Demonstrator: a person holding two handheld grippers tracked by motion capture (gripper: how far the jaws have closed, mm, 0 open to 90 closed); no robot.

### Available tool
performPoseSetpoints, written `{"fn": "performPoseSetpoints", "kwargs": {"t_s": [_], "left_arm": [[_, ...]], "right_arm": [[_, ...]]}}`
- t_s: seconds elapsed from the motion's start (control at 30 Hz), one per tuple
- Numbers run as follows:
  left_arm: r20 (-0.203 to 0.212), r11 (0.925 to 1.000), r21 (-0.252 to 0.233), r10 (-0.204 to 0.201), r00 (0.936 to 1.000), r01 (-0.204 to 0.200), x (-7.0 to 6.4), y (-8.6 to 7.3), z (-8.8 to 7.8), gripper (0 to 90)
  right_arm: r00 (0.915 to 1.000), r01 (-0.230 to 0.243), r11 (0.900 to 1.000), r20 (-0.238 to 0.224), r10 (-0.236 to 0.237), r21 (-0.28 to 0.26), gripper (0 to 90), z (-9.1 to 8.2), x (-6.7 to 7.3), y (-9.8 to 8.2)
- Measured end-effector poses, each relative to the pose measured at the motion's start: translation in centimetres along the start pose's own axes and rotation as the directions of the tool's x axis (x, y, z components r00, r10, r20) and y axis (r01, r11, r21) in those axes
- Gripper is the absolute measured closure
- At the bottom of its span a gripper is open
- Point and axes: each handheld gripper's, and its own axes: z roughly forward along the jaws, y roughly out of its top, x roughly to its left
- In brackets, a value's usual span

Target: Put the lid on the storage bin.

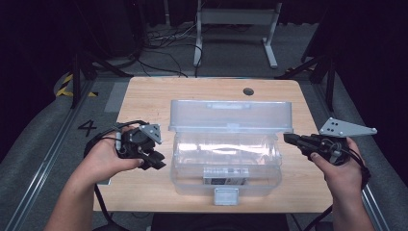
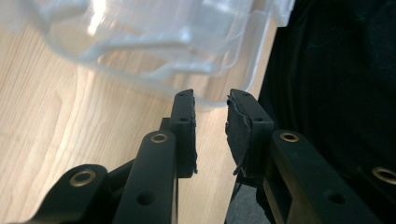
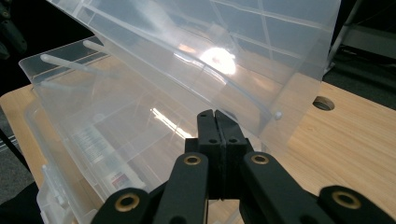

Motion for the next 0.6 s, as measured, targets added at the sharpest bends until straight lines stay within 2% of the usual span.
{"fn": "performPoseSetpoints", "kwargs": {"t_s": [0.07,0.13,0.23,0.27,0.33,0.37,0.47,0.5,0.6], "left_arm": [[-0.006,0.9994,-0.009,-0.034,0.9994,0.034,0.6,-0.7,0.1,72.0],[-0.028,0.9964,-0.022,-0.083,0.9962,0.082,1.5,-1.5,0.3,71.9],[-0.051,0.9883,-0.03,-0.151,0.9872,0.149,3.1,-2.4,0.9,71.7],[-0.056,0.9828,-0.039,-0.183,0.9816,0.181,3.6,-2.7,1.2,71.7],[-0.072,0.9767,-0.046,-0.213,0.9744,0.21,4.3,-2.9,1.6,71.7],[-0.072,0.9767,-0.046,-0.213,0.9744,0.21,4.3,-2.9,1.6,71.5],[-0.11,0.9678,-0.048,-0.251,0.9617,0.247,5.0,-3.1,2.0,70.2],[-0.118,0.9619,-0.056,-0.273,0.9548,0.268,5.3,-3.2,2.1,70.1],[-0.131,0.9555,-0.066,-0.294,0.9468,0.288,5.8,-3.5,2.4,70.2]], "right_arm": [[1.0,-0.003,1.0,-0.003,0.003,0.005,90.0,0.0,0.0,0.0],[1.0,-0.002,1.0,-0.004,0.002,0.01,90.0,0.0,0.1,-0.1],[1.0,-0.006,1.0,-0.008,0.006,0.015,90.0,-0.1,0.2,-0.2],[0.9999,-0.006,1.0,-0.01,0.007,0.017,90.0,-0.1,0.2,-0.2],[1.0,-0.005,1.0,-0.007,0.005,0.02,90.0,-0.1,0.2,-0.2],[1.0,-0.003,1.0,-0.008,0.004,0.021,90.0,-0.1,0.3,-0.2],[0.9999,-0.007,1.0,-0.011,0.007,0.021,90.0,-0.1,0.3,-0.3],[0.9999,-0.008,1.0,-0.011,0.008,0.022,90.0,-0.1,0.4,-0.3],[0.9998,-0.009,1.0,-0.015,0.01,0.028,90.0,-0.2,0.4,-0.4]]}}
